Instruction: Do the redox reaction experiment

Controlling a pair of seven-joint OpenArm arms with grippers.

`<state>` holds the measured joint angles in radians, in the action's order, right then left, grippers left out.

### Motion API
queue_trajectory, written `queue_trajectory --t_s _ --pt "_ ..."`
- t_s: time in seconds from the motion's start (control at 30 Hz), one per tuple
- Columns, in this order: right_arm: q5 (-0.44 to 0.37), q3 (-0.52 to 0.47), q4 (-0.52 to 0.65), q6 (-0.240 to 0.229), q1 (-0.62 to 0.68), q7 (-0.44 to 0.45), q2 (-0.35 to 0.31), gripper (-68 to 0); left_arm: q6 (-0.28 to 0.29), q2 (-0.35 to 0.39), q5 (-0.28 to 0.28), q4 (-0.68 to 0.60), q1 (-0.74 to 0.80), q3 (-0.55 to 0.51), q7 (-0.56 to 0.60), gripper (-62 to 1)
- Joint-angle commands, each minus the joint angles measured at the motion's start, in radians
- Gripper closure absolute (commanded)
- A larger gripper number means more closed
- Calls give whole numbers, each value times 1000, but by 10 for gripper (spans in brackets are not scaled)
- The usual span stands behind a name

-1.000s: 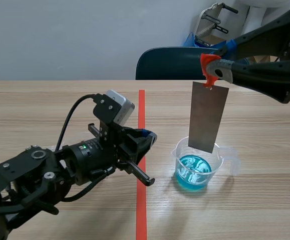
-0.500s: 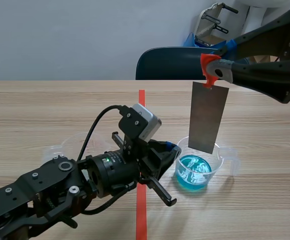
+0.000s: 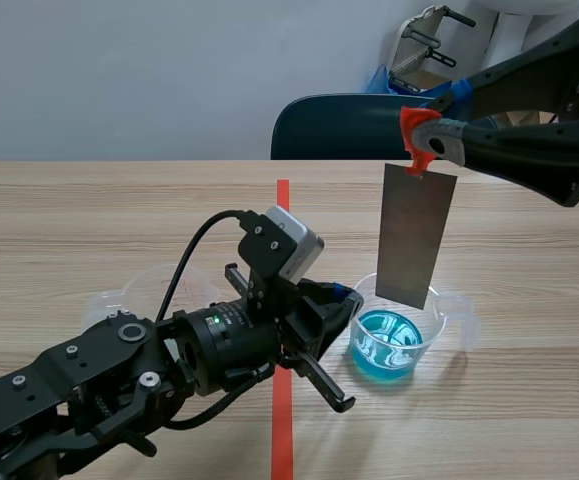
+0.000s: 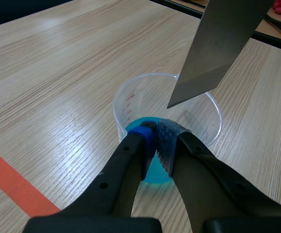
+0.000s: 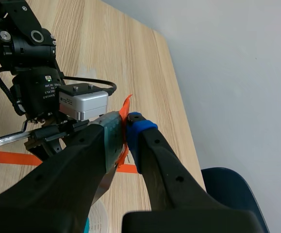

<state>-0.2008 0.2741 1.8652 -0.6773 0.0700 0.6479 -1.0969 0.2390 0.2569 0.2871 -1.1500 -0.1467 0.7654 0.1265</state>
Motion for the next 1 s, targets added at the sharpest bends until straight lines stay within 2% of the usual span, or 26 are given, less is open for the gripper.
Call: queue_trajectory --t_s 0.0,0.4,0.47,0.57,0.63,0.7,0.73,0.83,0.87,0.97 --pt "-11 -18 7 2 -14 17 -6 -8 0 22 8 -47 6 -3 16 -27" --pt "-11 -18 7 2 -14 18 -6 -8 -13 287 15 -298 232 -44 108 -27" --pt "-11 -18 7 2 -14 18 -6 -8 -24 332 15 -336 286 -45 157 -27" --pt "-11 -18 7 2 -14 17 -6 -8 -78 386 15 -399 366 -55 207 -35" --pt "-11 -18 7 2 -14 18 -6 -8 -113 409 15 -436 409 -69 219 -97" --pt "-11 -18 7 2 -14 18 -6 -8 -132 418 14 -465 446 -88 221 -199" --pt "-11 -18 7 2 -14 18 -6 -8 -138 420 14 -477 459 -98 220 -268" --pt "-11 -18 7 2 -14 18 -6 -8 -161 420 1 -502 495 -121 221 -538" --pt "-11 -18 7 2 -14 18 -6 -8 -167 420 0 -507 502 -127 221 -610" --pt "-11 -18 7 2 -14 17 -6 -8 -183 420 3 -517 513 -137 221 -623"
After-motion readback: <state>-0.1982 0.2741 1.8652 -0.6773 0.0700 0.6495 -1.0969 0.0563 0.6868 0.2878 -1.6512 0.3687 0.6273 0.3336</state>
